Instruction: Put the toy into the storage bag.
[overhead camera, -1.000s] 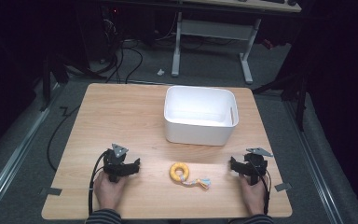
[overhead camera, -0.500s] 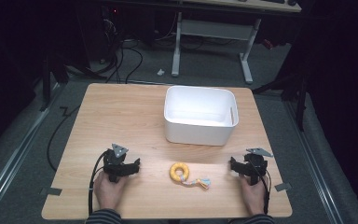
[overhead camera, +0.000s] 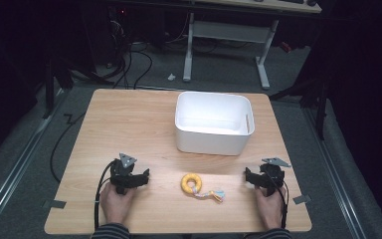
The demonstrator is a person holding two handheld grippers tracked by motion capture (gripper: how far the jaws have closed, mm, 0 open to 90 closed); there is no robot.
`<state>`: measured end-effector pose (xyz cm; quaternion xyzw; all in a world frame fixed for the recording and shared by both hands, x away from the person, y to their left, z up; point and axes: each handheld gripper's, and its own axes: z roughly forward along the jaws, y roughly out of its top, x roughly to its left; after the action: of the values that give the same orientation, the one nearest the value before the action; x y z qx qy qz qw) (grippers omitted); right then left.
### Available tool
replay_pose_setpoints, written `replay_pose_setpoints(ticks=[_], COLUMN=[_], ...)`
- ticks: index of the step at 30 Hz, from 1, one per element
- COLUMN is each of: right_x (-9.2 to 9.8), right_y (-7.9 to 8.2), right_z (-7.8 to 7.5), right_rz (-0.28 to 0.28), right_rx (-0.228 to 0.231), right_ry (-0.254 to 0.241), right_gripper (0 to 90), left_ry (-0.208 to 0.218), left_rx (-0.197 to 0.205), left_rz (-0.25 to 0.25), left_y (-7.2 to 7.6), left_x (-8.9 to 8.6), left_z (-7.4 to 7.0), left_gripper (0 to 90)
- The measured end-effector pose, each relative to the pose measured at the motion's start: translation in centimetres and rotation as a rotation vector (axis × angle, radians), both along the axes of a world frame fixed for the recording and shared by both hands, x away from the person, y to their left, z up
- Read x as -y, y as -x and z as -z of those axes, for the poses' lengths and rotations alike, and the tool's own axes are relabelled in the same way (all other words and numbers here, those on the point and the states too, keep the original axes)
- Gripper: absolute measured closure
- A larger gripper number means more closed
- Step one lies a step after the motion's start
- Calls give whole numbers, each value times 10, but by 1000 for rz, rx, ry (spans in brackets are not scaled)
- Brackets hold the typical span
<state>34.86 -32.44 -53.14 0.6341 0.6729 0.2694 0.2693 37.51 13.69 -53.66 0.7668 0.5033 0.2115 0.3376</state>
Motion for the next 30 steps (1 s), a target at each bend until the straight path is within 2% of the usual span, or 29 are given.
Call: replay_pose_setpoints(ticks=[7,11,14,21,25,30], right_x=[-1,-2,-5,-9,-9,-10], right_y=[-1,0,-1,-2,1,6], right_z=[-1,-1,-4,-8,-10,-16], right_rz=[-70,-76,-90,-127,-135,-182], right_rx=[-9,-11,-18,-44,-62,-57], right_ry=[0,-2,0,4,-27,-60], right_gripper=[144,151,238,329,363,395], left_ry=[1,1,2,1,2,2], left_rx=[-1,-1,-2,-1,0,0], left_rz=[-5,-4,-7,-12,-15,-19], left_y=[0,0,0,-1,-1,-2], left_x=[0,0,0,-1,-1,-1], left_z=[0,0,0,0,0,0], left_gripper=[171,172,172,172,172,174])
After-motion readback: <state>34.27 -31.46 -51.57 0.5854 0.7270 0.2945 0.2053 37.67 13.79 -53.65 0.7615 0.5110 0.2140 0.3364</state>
